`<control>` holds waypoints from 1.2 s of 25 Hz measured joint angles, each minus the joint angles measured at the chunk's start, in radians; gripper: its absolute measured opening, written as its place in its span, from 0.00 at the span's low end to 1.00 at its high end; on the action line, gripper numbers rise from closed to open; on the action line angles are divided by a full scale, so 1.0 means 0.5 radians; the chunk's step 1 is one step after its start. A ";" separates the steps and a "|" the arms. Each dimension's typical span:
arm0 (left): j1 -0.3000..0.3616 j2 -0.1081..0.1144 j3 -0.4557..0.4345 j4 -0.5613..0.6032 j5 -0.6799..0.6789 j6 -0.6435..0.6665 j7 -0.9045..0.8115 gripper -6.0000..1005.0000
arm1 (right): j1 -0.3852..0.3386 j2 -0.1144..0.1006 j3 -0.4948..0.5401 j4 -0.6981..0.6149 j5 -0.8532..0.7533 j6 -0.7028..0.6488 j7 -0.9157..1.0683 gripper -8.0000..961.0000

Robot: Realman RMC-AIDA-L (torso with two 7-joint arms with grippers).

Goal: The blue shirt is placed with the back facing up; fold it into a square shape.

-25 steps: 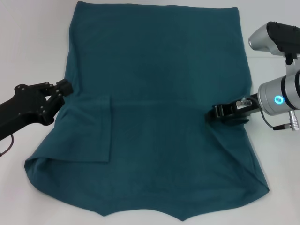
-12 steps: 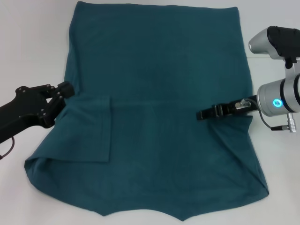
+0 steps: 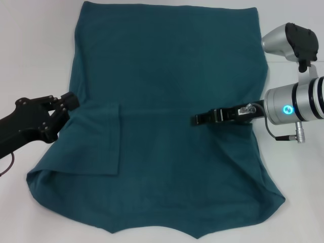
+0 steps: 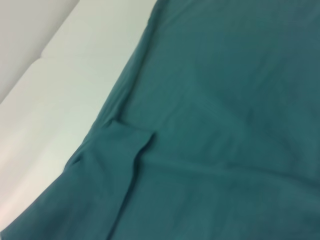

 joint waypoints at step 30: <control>0.027 -0.007 -0.006 -0.001 -0.001 0.038 0.000 0.06 | -0.252 -0.036 0.034 -0.276 -0.136 -0.195 0.249 0.65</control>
